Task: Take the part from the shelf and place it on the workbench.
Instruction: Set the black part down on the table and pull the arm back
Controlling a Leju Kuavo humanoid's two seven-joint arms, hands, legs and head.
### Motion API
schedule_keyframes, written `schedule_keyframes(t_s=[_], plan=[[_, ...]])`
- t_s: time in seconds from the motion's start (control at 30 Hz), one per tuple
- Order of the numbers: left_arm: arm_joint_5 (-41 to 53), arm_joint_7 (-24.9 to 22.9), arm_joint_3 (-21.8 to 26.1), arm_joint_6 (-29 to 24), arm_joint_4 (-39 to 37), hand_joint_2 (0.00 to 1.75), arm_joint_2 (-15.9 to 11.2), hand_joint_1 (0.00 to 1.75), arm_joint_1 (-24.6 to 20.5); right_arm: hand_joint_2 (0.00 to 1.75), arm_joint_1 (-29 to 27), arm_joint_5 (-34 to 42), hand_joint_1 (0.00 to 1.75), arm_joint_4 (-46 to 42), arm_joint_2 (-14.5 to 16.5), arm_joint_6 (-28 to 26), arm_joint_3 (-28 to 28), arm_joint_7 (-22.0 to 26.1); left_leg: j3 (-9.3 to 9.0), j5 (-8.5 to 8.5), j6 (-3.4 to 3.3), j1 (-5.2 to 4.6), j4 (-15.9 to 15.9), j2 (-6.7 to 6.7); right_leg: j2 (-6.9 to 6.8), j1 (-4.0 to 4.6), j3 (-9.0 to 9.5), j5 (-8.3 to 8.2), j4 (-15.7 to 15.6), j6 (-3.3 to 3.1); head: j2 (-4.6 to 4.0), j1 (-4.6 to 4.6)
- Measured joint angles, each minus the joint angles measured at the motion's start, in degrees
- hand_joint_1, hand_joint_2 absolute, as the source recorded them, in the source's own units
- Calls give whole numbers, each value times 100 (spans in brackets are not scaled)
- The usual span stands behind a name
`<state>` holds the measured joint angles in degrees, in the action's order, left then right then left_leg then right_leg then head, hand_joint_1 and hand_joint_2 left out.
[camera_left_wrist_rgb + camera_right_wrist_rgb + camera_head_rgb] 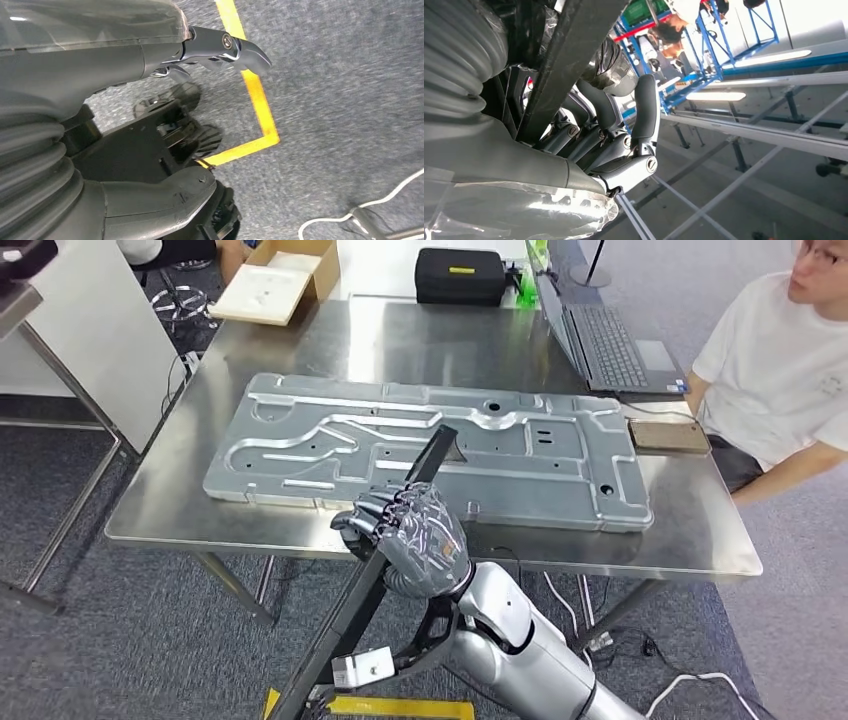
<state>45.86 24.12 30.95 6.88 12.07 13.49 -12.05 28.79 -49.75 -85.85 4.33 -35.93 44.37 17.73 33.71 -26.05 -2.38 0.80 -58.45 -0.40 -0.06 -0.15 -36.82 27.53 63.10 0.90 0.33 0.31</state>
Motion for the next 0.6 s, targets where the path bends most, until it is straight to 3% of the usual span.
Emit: schedule_keyframes(t_s=[0.1,0.13,0.17,0.23,0.3,0.37,0.5,0.53,0.6], plan=[[-31,2,0,-2,0,175,-1,0,-2,175,-9,0,175,17,-5,0,0,0,-102,-25,-34,-6,-9,24,0,-26,-609,330,998,54,0,2],[-45,2,1,-4,0,175,-2,0,0,175,-17,0,175,25,-8,0,0,0,-132,-52,-29,-7,-9,20,0,-28,-729,302,1115,55,0,2],[-55,1,2,-7,0,175,-2,0,2,175,-22,0,175,31,-9,0,0,0,-165,-82,-23,-8,-10,10,0,-26,-739,154,1017,44,0,2],[-63,1,2,-10,0,175,3,0,4,175,-23,0,175,32,-9,0,0,0,-244,-156,-1,-12,-9,-11,4,-11,-482,-312,319,-18,0,2],[-64,1,3,-11,0,175,12,0,-2,175,-17,0,175,31,-8,0,0,0,-287,-224,46,-30,-12,-24,7,27,-228,-553,-257,-91,0,1],[-64,1,4,-11,0,175,18,0,-8,175,-15,0,175,31,-7,0,0,0,-301,-263,109,-37,6,-26,19,59,-175,-535,-366,-142,0,0],[-62,3,4,-13,2,175,17,0,-12,175,-10,-2,175,26,3,0,0,0,-331,-407,208,-40,-67,-5,27,-13,-54,-515,-494,-206,0,-4],[-62,3,4,-13,2,175,17,0,-16,175,-4,-2,175,26,5,0,0,0,-236,-516,223,-29,-271,-2,22,-16,-30,-507,-510,-223,0,-7],[-62,3,5,-14,2,175,17,0,-18,175,0,-2,175,30,8,0,0,0,143,-811,266,-18,-970,2,11,-14,1,-477,-517,-264,0,-13]])
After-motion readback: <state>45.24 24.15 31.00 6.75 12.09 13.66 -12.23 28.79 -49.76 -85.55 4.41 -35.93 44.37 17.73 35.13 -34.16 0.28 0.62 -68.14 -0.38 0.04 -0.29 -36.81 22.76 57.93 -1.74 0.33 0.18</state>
